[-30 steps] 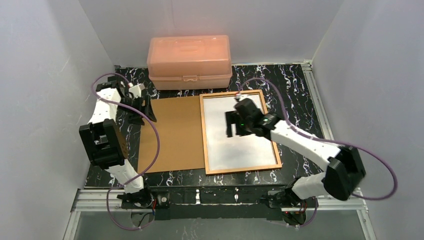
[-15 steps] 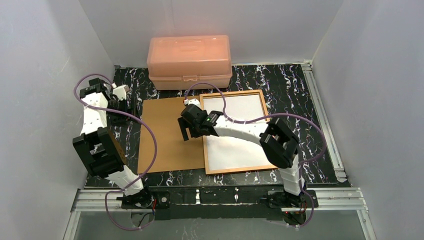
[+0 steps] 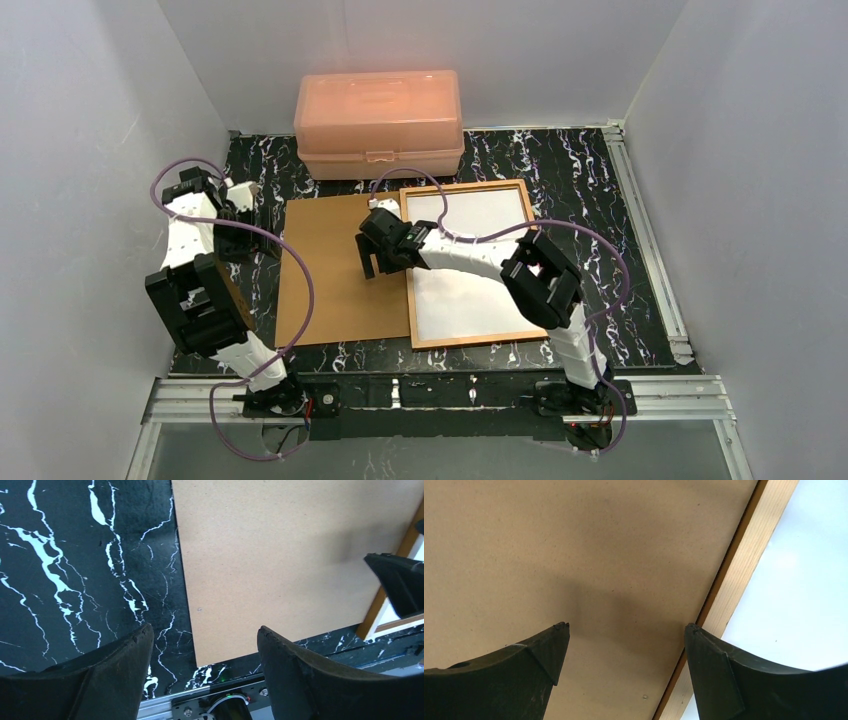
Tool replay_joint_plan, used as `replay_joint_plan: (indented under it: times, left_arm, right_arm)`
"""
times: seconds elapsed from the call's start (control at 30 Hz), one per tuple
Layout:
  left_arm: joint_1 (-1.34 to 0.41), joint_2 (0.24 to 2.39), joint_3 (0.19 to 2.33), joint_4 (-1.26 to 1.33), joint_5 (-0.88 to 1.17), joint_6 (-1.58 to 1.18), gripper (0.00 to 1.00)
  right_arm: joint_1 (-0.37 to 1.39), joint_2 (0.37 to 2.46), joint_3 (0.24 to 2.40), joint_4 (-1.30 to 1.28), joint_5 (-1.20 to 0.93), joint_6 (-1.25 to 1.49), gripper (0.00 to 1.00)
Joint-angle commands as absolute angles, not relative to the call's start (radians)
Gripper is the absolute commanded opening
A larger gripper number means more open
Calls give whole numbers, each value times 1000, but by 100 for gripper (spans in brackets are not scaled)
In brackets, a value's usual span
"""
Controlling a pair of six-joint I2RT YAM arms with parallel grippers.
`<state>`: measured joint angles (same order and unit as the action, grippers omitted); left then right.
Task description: Put the photo into the frame
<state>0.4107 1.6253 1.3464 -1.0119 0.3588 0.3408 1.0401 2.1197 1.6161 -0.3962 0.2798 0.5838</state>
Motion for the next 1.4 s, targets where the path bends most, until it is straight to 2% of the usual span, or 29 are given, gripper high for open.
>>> replay_joint_plan:
  times: [0.0, 0.37, 0.53, 0.7, 1.23, 1.37]
  left_arm:
    - [423, 1621, 1330, -993, 315, 369, 74]
    - [429, 1663, 1310, -910, 258, 379, 73]
    - [427, 1730, 1276, -784, 148, 403, 65]
    - [419, 1798, 1266, -721, 89, 404, 59]
    - [289, 1908, 1219, -664, 56, 366, 40]
    - [276, 1933, 1216, -648, 52, 356, 38]
  right_arm:
    - [997, 2125, 1633, -387, 309, 609, 93]
    - [948, 2107, 1561, -321, 250, 629, 94]
    - [950, 2139, 1562, -292, 159, 675, 94]
    - [951, 2146, 1562, -292, 159, 701, 95]
    - [964, 2173, 1579, -296, 105, 779, 97]
    - [964, 2158, 1580, -303, 113, 796, 97]
